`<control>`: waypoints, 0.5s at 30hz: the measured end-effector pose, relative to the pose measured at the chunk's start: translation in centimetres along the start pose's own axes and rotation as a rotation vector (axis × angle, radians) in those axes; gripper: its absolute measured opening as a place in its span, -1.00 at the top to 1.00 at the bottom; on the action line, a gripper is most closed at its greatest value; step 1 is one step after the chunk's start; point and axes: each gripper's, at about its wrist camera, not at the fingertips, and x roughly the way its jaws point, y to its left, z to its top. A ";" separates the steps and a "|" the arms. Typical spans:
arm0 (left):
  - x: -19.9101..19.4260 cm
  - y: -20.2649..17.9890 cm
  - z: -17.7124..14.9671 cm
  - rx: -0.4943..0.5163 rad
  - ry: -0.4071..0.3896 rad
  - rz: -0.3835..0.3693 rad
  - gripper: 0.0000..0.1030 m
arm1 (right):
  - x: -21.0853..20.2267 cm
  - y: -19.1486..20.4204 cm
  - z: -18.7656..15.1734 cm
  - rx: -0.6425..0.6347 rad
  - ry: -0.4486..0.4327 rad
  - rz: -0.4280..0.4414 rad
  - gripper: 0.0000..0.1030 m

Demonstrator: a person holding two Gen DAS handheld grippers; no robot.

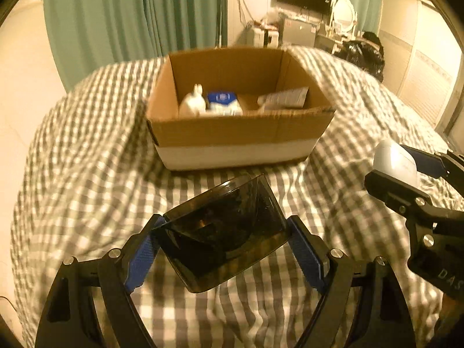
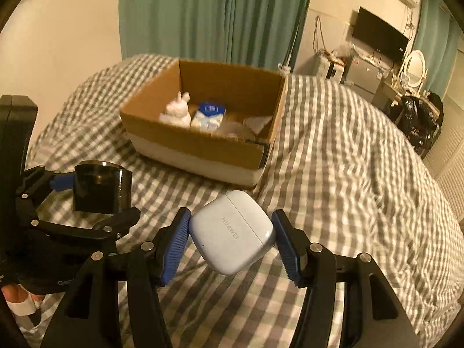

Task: Organize objects
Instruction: 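Carry both cases over the box and release them inside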

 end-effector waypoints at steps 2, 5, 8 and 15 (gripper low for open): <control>-1.3 -0.1 0.5 0.009 -0.029 0.006 -0.67 | -1.2 0.0 0.4 -0.002 -0.023 -0.003 -0.12; -3.2 -0.5 1.4 0.027 -0.072 0.010 -0.67 | -3.4 0.0 1.0 -0.006 -0.062 -0.002 -0.12; -5.3 -0.6 2.5 0.038 -0.116 0.018 -0.67 | -4.9 0.1 1.8 -0.008 -0.092 0.004 -0.12; -9.0 -0.4 5.8 0.065 -0.191 0.024 -0.67 | -9.1 0.2 4.8 -0.034 -0.183 0.011 -0.11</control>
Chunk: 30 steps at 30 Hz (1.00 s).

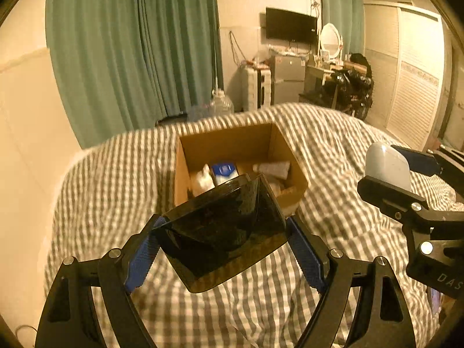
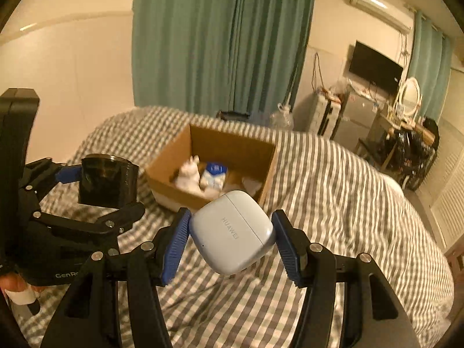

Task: Organize objects
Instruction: 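Carry both cases over the box and release them inside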

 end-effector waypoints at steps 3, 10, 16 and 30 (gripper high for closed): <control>-0.6 0.8 1.8 0.001 -0.031 0.007 -0.68 | -0.8 0.0 1.9 -0.026 -0.034 0.000 -0.11; 0.5 2.3 6.0 -0.011 -0.080 0.015 -0.67 | 0.3 -0.4 6.2 -0.034 -0.070 0.038 -0.11; 3.7 3.2 9.3 -0.002 -0.094 0.014 -0.67 | 2.9 -0.4 9.9 -0.048 -0.082 0.079 -0.11; 15.6 4.4 9.2 0.022 0.023 0.002 -0.67 | 16.8 -0.5 12.2 -0.029 0.032 0.096 -0.11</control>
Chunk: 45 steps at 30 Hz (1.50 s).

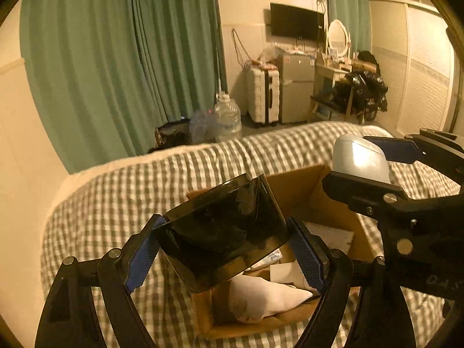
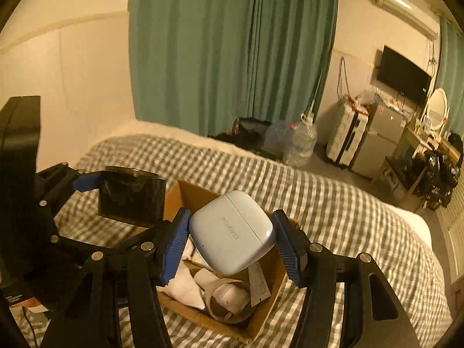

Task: Organize objects
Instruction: 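Carry both cases over the box and release them inside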

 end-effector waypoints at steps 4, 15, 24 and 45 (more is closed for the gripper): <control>3.2 0.0 -0.5 -0.010 0.035 -0.019 -0.67 | 3.5 -0.9 -1.0 0.022 0.046 0.004 -0.11; 8.2 -0.8 -1.8 0.057 0.120 -0.050 -0.68 | 11.0 -3.0 -3.7 0.061 0.158 0.013 -0.12; 9.9 -2.9 -2.0 0.073 0.168 -0.065 -0.68 | 12.5 -3.3 -5.2 0.104 0.191 0.033 -0.12; -5.7 -3.6 2.6 0.052 -0.058 0.015 -0.97 | -4.8 -4.7 -0.1 0.161 -0.085 -0.055 -0.93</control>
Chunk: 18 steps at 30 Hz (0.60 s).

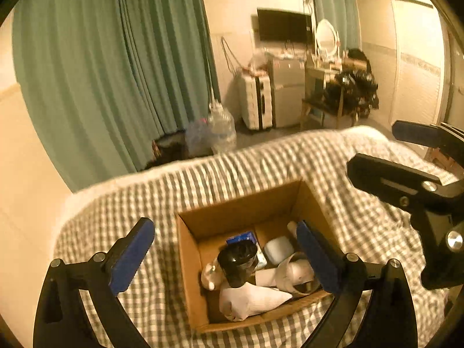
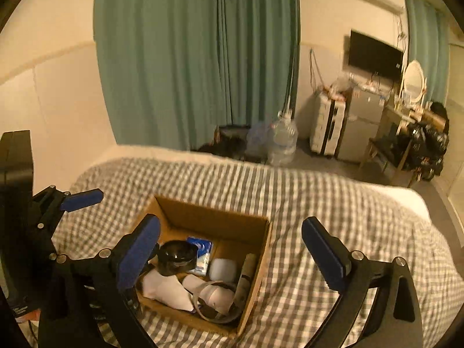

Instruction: Organize objects

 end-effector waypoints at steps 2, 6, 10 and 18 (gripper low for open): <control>-2.4 0.2 0.8 -0.014 -0.033 0.003 -0.98 | -2.4 0.1 0.5 -0.004 -0.036 -0.017 -0.95; -7.0 0.5 1.8 -0.029 -0.102 0.031 -1.00 | -7.2 0.6 1.7 -0.004 -0.094 -0.041 -0.96; -11.4 1.1 2.2 -0.041 -0.161 0.054 -1.00 | -11.8 0.8 2.5 -0.004 -0.148 -0.065 -0.97; -18.1 2.3 1.7 -0.081 -0.245 0.089 -1.00 | -19.0 1.9 2.3 -0.013 -0.234 -0.095 -0.98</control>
